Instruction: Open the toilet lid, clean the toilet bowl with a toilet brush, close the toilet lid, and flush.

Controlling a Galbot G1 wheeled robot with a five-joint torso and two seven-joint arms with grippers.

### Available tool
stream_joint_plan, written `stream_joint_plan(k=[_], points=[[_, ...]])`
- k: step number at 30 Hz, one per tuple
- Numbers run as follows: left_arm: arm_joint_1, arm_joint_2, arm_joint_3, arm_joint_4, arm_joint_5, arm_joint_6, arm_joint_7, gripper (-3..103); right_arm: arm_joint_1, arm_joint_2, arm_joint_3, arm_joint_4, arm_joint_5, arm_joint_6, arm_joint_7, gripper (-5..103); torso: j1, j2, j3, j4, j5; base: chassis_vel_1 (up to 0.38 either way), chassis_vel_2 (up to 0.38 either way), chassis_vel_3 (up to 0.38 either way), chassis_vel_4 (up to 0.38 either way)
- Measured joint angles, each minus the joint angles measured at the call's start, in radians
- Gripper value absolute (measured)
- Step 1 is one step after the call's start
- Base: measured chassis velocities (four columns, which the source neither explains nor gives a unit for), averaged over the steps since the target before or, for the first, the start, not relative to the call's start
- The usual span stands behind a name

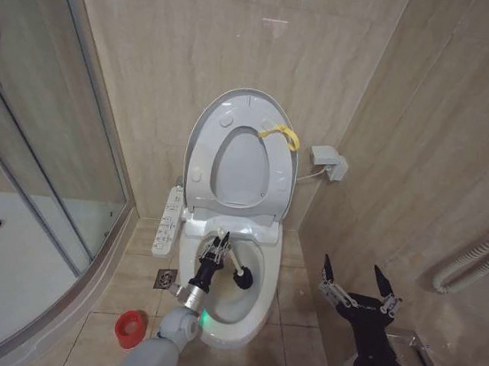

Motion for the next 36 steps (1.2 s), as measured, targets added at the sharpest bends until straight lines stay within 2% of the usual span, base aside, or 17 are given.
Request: stream_joint_plan(k=[1, 3, 8, 11, 12, 14, 18, 20, 23, 24, 25, 32, 36], points=[[0.0, 0.0, 0.0, 0.0, 0.0, 0.0, 0.0, 20, 0.0, 0.0, 0.0, 0.0, 0.0, 0.0, 0.0, 100, 0.0, 0.0, 0.0, 0.0, 0.0, 0.0, 0.0, 0.0, 0.0], [-0.001, 0.009, -0.017, 0.026, 0.068, -0.017, 0.02, 20, 0.0, 0.0, 0.0, 0.0, 0.0, 0.0, 0.0, 100, 0.0, 0.0, 0.0, 0.0, 0.0001, 0.0, 0.0, 0.0, 0.0], [-0.005, 0.012, -0.025, 0.035, 0.108, -0.029, 0.03, 20, 0.0, 0.0, 0.0, 0.0, 0.0, 0.0, 0.0, 100, 0.0, 0.0, 0.0, 0.0, 0.0, 0.0, 0.0, 0.0, 0.0], [-0.003, 0.008, -0.011, 0.004, 0.042, -0.015, 0.029, 20, 0.0, 0.0, 0.0, 0.0, 0.0, 0.0, 0.0, 100, 0.0, 0.0, 0.0, -0.0002, 0.0, 0.0, 0.0, 0.0, 0.0], [-0.003, 0.008, -0.011, 0.004, 0.042, -0.015, 0.029, 20, 0.0, 0.0, 0.0, 0.0, 0.0, 0.0, 0.0, 100, 0.0, 0.0, 0.0, -0.0002, 0.0, 0.0, 0.0, 0.0, 0.0], [0.003, 0.003, 0.008, -0.041, -0.061, 0.015, 0.013, 20, 0.0, 0.0, 0.0, 0.0, 0.0, 0.0, 0.0, 100, 0.0, 0.0, 0.0, -0.0003, 0.0, 0.0, 0.0, 0.0, 0.0], [0.004, 0.004, 0.008, -0.047, -0.088, 0.027, 0.014, 20, 0.0, 0.0, 0.0, 0.0, 0.0, 0.0, 0.0, 100, 0.0, 0.0, 0.0, -0.0001, 0.0001, 0.0, 0.0, 0.0, 0.0], [0.006, 0.01, 0.003, -0.037, -0.071, 0.026, 0.02, 20, 0.0, 0.0, 0.0, 0.0, 0.0, 0.0, 0.0, 100, 0.0, 0.0, 0.0, -0.0003, 0.0, 0.0, 0.0, 0.0, 0.0], [0.007, 0.024, -0.024, -0.001, 0.035, -0.006, 0.038, 20, 0.0, 0.0, 0.0, 0.0, 0.0, 0.0, 0.0, 100, 0.0, 0.0, 0.0, 0.0, 0.0, 0.0, 0.0, 0.0, 0.0], [0.007, 0.024, -0.024, -0.001, 0.035, -0.006, 0.038, 20, 0.0, 0.0, 0.0, 0.0, 0.0, 0.0, 0.0, 100, 0.0, 0.0, 0.0, 0.0, 0.0, 0.0, 0.0, 0.0, 0.0], [0.007, 0.026, -0.032, 0.005, 0.07, -0.021, 0.038, 20, 0.0, 0.0, 0.0, 0.0, 0.0, 0.0, 0.0, 100, 0.0, 0.0, 0.0, 0.0001, 0.0001, 0.0, 0.0, 0.0, 0.0], [0.018, 0.04, -0.053, -0.025, 0.216, -0.069, 0.011, 20, 0.0, 0.0, 0.0, 0.0, 0.0, 0.0, 0.0, 100, 0.0, 0.0, 0.0, -0.0002, 0.0, 0.0, 0.0, 0.0, 0.0], [0.018, 0.046, -0.05, -0.029, 0.222, -0.065, 0.003, 20, 0.0, 0.0, 0.0, 0.0, 0.0, 0.0, 0.0, 100, 0.0, 0.0, 0.0, -0.0001, 0.0, 0.0, 0.0, 0.0, 0.0]])
